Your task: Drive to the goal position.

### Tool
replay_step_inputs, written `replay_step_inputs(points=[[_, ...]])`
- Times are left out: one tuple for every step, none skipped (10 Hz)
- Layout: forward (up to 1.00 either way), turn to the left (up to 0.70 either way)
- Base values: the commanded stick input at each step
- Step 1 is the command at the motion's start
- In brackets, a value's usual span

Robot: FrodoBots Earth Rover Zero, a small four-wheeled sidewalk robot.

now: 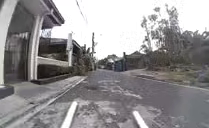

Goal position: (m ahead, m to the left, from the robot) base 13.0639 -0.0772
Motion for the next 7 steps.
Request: replay_step_inputs(points=[[0.85,0.00],[0.85,0.00],[0.85,0.00],[0.85,0.00],[0.85,0.00],[0.85,0.00],[0.85,0.00]])
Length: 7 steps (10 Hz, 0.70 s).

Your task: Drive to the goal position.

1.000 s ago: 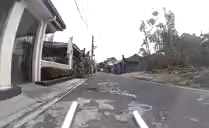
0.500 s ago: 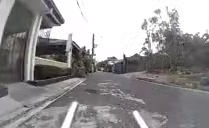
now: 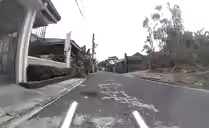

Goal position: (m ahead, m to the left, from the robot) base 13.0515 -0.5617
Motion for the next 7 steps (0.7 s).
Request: replay_step_inputs(points=[[0.85,0.00],[0.85,0.00],[0.85,0.00],[0.85,0.00],[0.85,0.00],[0.85,0.00],[0.85,0.00]])
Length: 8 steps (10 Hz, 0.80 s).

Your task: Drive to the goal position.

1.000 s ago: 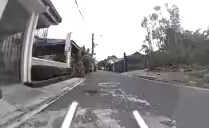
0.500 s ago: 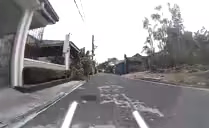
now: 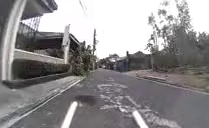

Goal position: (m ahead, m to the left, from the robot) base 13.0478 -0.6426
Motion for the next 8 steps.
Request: replay_step_inputs(points=[[0.85,0.00],[0.85,0.00],[0.85,0.00],[0.85,0.00],[0.85,0.00],[0.85,0.00],[0.85,0.00],[0.85,0.00]])
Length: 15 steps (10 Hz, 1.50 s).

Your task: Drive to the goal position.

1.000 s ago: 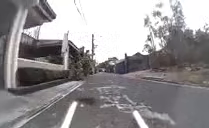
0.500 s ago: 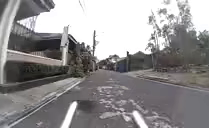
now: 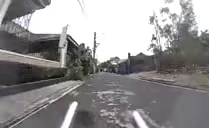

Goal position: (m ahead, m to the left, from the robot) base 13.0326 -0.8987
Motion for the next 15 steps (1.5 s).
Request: replay_step_inputs(points=[[0.85,0.00],[0.85,0.00],[0.85,0.00],[0.85,0.00],[0.85,0.00],[0.85,0.00],[0.85,0.00],[0.85,0.00],[0.85,0.00],[0.85,0.00],[0.85,0.00],[0.85,0.00],[0.85,0.00],[0.85,0.00],[0.85,0.00]])
